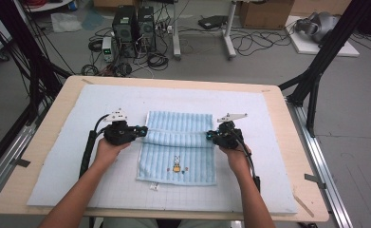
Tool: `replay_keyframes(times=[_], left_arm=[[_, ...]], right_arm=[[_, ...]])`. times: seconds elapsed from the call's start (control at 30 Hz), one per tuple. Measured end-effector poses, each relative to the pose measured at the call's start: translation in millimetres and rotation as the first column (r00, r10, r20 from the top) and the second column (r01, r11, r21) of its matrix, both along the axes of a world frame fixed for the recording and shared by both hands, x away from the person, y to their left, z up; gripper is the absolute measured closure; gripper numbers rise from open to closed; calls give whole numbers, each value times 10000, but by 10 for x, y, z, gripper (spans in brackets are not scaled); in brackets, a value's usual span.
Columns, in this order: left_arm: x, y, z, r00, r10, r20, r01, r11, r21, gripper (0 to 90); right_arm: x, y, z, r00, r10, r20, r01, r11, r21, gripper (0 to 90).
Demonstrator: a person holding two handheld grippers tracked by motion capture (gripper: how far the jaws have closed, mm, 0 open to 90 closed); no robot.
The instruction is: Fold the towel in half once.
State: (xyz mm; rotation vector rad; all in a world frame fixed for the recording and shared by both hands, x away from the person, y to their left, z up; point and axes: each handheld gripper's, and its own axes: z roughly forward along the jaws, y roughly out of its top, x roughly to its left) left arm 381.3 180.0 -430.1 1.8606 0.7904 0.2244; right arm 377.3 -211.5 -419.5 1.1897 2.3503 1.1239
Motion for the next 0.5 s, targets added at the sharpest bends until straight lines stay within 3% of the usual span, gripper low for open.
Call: replay_keyframes(times=[0.3,0.5], left_arm=[[-341,57,-4,9990,-409,151,412,9989,-206,844],[-568,83,-43,9988,-452,162,454,9988,-179,844]], right_arm=[[-421,-84,37,9978,365,551,-404,9967,700,830],[-706,-100,2,9969,425,655,-484,9946,913,830]])
